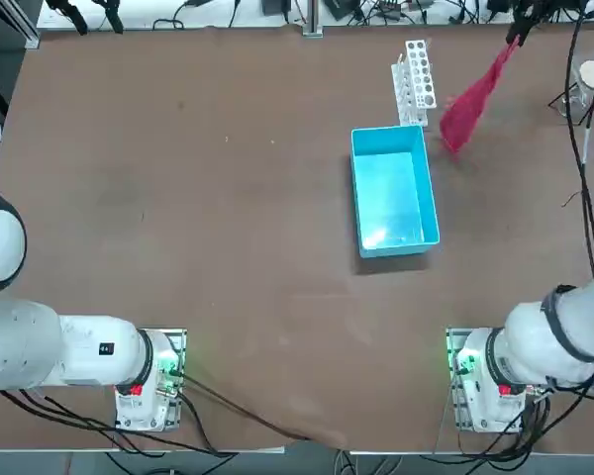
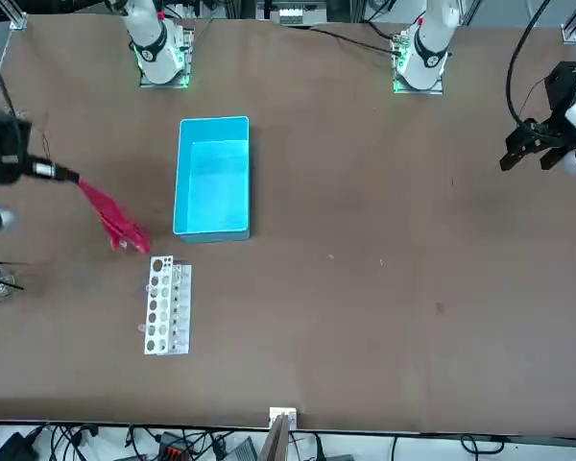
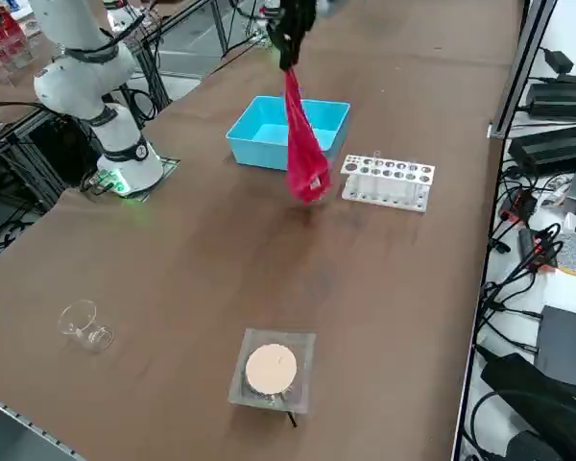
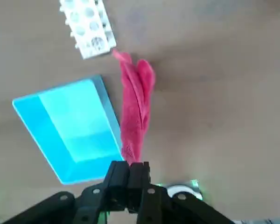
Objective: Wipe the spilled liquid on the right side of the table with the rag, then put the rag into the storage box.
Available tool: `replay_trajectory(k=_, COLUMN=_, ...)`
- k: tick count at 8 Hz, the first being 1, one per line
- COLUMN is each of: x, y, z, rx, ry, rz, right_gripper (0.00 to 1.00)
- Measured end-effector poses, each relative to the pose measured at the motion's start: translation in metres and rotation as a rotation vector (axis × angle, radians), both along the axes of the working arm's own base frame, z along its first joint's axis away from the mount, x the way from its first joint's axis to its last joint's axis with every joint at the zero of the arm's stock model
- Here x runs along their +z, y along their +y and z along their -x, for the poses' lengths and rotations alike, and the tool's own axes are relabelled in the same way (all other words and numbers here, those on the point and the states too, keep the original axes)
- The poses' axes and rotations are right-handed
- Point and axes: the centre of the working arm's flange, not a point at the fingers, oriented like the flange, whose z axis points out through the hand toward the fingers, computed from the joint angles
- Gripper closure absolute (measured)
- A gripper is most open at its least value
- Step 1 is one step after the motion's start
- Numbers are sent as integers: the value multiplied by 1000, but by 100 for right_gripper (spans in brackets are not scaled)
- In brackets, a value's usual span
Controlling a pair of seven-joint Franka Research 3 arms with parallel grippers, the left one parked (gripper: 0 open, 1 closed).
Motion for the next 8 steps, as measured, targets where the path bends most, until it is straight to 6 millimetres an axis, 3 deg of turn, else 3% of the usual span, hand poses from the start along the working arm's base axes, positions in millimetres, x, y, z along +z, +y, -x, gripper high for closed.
replay_trajectory(k=3, x=46, y=59, z=45, rx=99, ry=12, rz=28, right_gripper=98)
replay_trajectory(k=6, x=54, y=128, z=66, rx=115, ry=30, rz=-29, right_gripper=98)
replay_trajectory(k=8, x=64, y=151, z=78, rx=84, ry=43, rz=-92, right_gripper=98)
